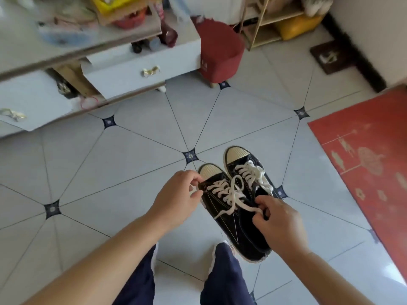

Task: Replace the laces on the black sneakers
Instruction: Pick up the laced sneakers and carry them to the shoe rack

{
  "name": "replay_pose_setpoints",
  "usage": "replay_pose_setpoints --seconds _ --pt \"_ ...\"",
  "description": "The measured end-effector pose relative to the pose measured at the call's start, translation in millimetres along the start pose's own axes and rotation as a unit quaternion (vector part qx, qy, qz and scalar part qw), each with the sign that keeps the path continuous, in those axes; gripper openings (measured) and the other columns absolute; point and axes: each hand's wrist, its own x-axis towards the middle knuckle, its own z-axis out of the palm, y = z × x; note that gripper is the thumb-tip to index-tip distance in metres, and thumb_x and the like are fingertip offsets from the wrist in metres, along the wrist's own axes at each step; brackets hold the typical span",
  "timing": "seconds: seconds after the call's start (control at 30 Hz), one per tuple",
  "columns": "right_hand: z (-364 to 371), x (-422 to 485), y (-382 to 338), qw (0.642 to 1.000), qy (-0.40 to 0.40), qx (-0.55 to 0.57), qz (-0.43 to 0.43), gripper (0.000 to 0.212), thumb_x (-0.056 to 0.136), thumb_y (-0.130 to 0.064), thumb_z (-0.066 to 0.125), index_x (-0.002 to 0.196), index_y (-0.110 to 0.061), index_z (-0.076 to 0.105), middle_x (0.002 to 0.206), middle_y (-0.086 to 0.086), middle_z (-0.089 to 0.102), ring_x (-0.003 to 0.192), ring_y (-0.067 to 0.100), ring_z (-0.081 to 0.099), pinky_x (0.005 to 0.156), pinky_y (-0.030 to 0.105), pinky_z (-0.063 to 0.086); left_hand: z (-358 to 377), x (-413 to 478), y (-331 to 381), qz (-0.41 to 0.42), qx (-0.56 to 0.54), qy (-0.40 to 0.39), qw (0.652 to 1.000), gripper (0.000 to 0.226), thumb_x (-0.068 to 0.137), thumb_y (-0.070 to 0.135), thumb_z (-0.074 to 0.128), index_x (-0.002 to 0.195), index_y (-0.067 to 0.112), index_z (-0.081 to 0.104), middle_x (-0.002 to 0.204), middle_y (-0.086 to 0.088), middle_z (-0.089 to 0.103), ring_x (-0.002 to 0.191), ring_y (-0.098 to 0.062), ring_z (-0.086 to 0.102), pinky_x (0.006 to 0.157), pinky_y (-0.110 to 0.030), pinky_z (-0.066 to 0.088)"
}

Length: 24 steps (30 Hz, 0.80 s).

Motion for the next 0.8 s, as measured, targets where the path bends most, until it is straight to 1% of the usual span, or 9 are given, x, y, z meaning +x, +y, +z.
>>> replay_pose_setpoints --seconds 0.13,0.2,0.3,0.37,0.5,0.57,0.7,0.77,0.8 --pt "-105 -27 -15 1.0 0.03 -0.002 0.001 0.022 0.073 -0.021 0.064 0.091 -0.033 0.064 0.064 -0.023 0.05 0.062 -0.005 0.046 0.051 0.011 0.027 -58 -27 78 -0.002 -0.002 0.037 0.999 0.021 0.086 0.02 0.058 0.106 0.024 0.054 0.093 0.015 0.053 0.085 -0.003 0.053 0.076 -0.019 0.044" --pt "-151 -36 -16 0.999 0.047 0.0 0.004 0.022 0.074 -0.02 0.064 0.092 -0.032 0.064 0.065 -0.022 0.051 0.063 -0.003 0.046 0.051 0.013 0.028 -79 -33 112 -0.001 -0.016 0.07 0.997 0.018 0.086 0.019 0.058 0.103 0.024 0.055 0.09 0.016 0.055 0.083 0.0 0.053 0.072 -0.015 0.042" --pt "-203 -47 -11 0.998 0.061 -0.005 0.004 0.022 0.075 -0.02 0.065 0.093 -0.032 0.063 0.067 -0.022 0.052 0.064 -0.005 0.045 0.051 0.014 0.027 -97 -40 153 0.0 -0.041 0.106 0.994 0.018 0.086 0.015 0.059 0.101 0.022 0.056 0.089 0.014 0.057 0.081 0.003 0.054 0.067 -0.006 0.038" --pt "-230 -49 -6 0.997 0.071 0.004 0.006 0.023 0.075 -0.019 0.065 0.093 -0.034 0.062 0.069 -0.021 0.054 0.065 -0.005 0.047 0.05 0.014 0.028 -98 -41 171 0.003 -0.052 0.12 0.991 0.019 0.086 0.014 0.058 0.104 0.021 0.056 0.091 0.011 0.058 0.082 0.001 0.055 0.066 -0.006 0.038" --pt "-262 -44 3 0.996 0.092 0.004 0.02 0.025 0.074 -0.018 0.065 0.082 -0.04 0.057 0.064 -0.017 0.055 0.059 -0.002 0.049 0.046 0.015 0.029 -94 -31 194 0.016 -0.048 0.119 0.992 0.019 0.086 0.015 0.058 0.104 0.022 0.055 0.093 0.01 0.058 0.082 0.0 0.055 0.065 -0.005 0.039" --pt "-271 -37 7 0.995 0.097 0.022 0.027 0.026 0.074 -0.016 0.065 0.08 -0.039 0.056 0.064 -0.016 0.056 0.059 -0.001 0.05 0.046 0.017 0.031 -92 -18 203 0.017 -0.048 0.116 0.992 0.019 0.086 0.015 0.058 0.103 0.022 0.055 0.092 0.01 0.058 0.081 0.0 0.054 0.064 -0.006 0.038" --pt "-281 -8 13 0.996 0.073 0.007 0.043 0.018 0.077 -0.018 0.062 0.083 -0.035 0.059 0.062 -0.013 0.055 0.058 0.0 0.048 0.045 0.017 0.027 -89 23 219 0.024 -0.044 0.1 0.994 0.019 0.086 0.015 0.059 0.102 0.024 0.055 0.092 0.01 0.058 0.082 -0.001 0.054 0.065 -0.006 0.038" --pt "-285 14 12 0.997 0.065 0.009 0.047 0.022 0.076 -0.019 0.061 0.08 -0.04 0.056 0.064 -0.013 0.055 0.058 -0.001 0.049 0.044 0.014 0.025 -87 50 229 0.036 -0.038 0.089 0.995 0.019 0.087 0.017 0.058 0.103 0.025 0.053 0.094 0.01 0.057 0.083 -0.002 0.054 0.065 -0.006 0.038" --pt "-286 27 12 0.997 0.061 0.009 0.046 0.025 0.076 -0.019 0.061 0.078 -0.042 0.053 0.065 -0.014 0.055 0.057 -0.001 0.049 0.042 0.014 0.028 -87 65 232 0.04 -0.036 0.083 0.995 0.019 0.087 0.018 0.058 0.103 0.025 0.053 0.095 0.01 0.057 0.084 -0.003 0.054 0.066 -0.006 0.038"
